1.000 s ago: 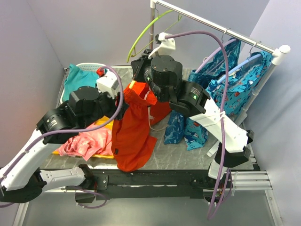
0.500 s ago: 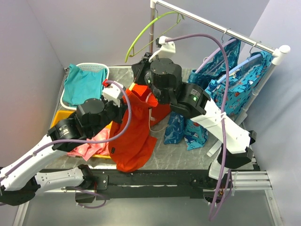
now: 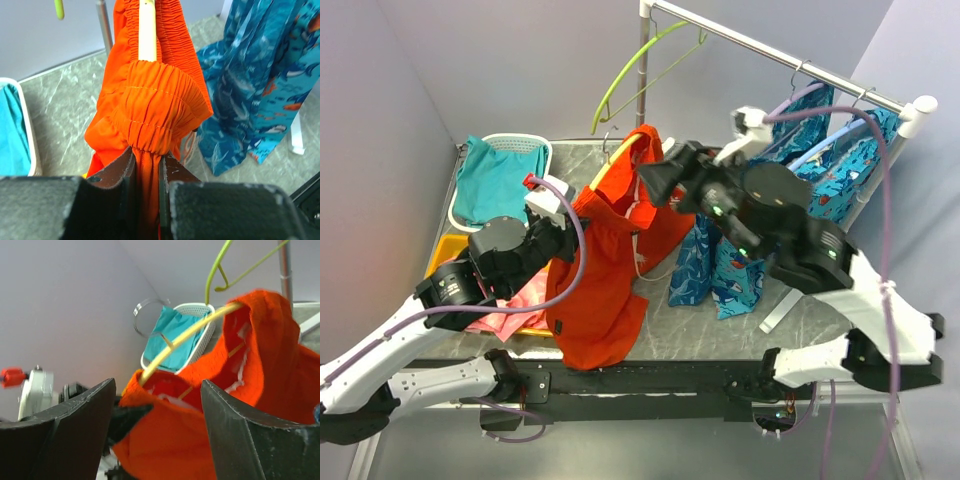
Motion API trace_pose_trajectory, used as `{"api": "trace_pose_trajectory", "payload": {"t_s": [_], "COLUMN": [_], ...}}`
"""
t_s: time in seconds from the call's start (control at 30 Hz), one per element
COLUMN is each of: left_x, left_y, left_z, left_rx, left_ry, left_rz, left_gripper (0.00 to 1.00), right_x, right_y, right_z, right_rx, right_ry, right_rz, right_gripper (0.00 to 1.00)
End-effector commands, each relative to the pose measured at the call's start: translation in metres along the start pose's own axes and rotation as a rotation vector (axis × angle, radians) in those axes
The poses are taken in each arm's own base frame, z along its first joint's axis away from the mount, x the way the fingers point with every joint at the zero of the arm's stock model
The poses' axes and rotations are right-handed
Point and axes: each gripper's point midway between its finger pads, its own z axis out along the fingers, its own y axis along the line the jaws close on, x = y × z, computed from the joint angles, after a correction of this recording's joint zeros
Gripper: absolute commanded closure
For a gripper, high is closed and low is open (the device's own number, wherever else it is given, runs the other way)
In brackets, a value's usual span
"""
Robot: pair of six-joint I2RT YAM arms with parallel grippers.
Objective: Place the shorts on the hanger
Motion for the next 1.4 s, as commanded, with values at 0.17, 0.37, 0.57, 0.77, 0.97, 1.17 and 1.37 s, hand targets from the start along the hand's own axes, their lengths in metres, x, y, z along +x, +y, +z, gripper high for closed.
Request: {"api": "trace_pose_trajectory", "payload": {"t_s": [0.17, 0.37, 0.57, 0.77, 0.97, 1.17, 1.37], "left_x": [-0.089, -0.119, -0.142, -0.171, -0.190, -0.191, -0.200], "left_y": [-0.012, -0.026, -0.039, -0.034, -0.040, -0.051, -0.061], "left_z": [0.003, 0.029, 0.069, 0.103, 0.139, 0.184, 0.202], "left_rx": [0.042, 0.051, 0.058, 0.079, 0.120, 0.164, 0.206], "left_ry": [-0.295, -0.336, -0.358, -0.399, -0.422, -0.408, -0.436], "left_rz": [-0.044, 0.098, 0.182, 0.236, 0.277, 0.293, 0.274], "left_gripper": [0.99, 0.99, 0.99, 0.99, 0.99, 0.99, 0.99], "right_x": [0.039, 0.154, 0.241, 0.302, 0.344, 0.372, 0.383], "right_y": [-0.014, -0.025, -0.035, -0.046, -0.059, -0.068, -0.069], "right_z": [-0.057, -0.072, -0.080, -0.091, -0.096, -0.101, -0.101], "right_rx": [-0.173, -0.223, -0.211, -0.221, -0.226, -0.216, -0.206], "right_ry": [0.093, 0.288, 0.416, 0.506, 0.568, 0.611, 0.626], "right_rz": [0.072, 0.060, 0.027, -0.018, -0.031, -0.024, -0.032], "right_gripper": [0.24, 0.25, 0.25, 0.25, 0.25, 0.26, 0.26]}}
